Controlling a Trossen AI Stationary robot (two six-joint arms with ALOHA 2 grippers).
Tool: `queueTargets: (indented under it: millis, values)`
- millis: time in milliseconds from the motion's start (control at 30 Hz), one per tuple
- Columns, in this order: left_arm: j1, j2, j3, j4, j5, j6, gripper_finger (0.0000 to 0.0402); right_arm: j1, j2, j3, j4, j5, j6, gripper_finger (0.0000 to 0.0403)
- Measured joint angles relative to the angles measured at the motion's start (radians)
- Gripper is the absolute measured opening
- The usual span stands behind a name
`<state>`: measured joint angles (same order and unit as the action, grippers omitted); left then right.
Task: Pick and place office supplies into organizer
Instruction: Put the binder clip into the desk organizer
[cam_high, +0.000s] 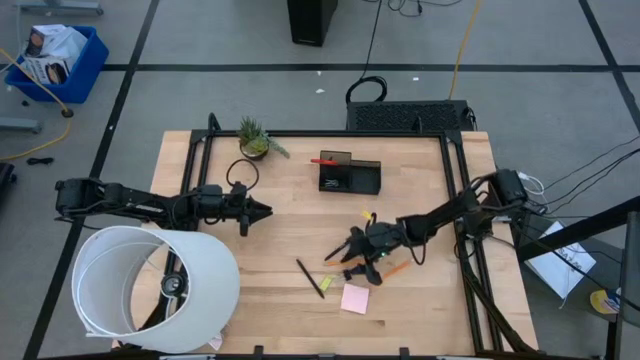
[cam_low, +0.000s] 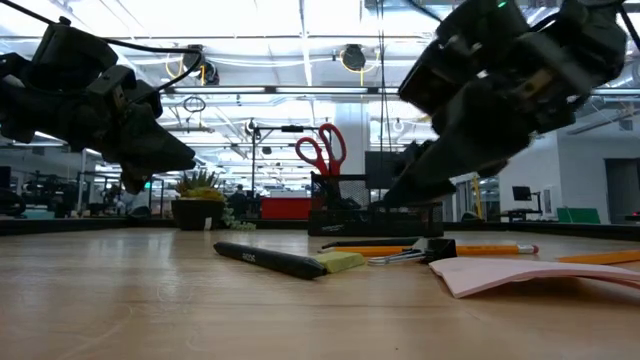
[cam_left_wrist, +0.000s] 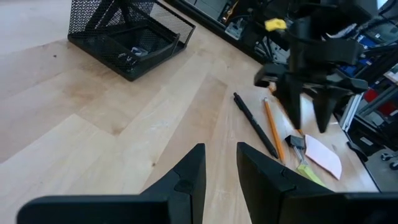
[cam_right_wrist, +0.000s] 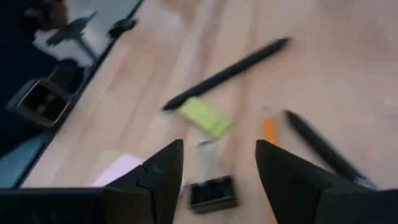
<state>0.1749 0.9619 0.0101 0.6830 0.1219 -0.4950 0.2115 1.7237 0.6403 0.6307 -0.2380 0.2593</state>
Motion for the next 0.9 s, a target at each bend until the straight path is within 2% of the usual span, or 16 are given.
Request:
queueTargets:
  millis: [133,233,400,900]
  values:
    - [0.000,0.000,0.000,0.000,0.000,0.004,0.0093,0.040,0.000,0.000,-0.041,0.015,-0.040,0.0192]
    - [0.000,0.000,0.000,0.000,0.000,0.004,0.0093,0.064,0.000,0.000,-0.088,0.075,-0.054,0.0191]
    - [0.000,0.000,0.000,0.000,-0.001,0.010,0.0093,0.093,0.000,0.000,-0.115,0.218,-0.175,0.0191]
    - [0.000,0.000,0.000,-0.001,-0.001,0.019,0.0093,0.131,0.000,0.000,-0.110,0.237,-0.178,0.0186]
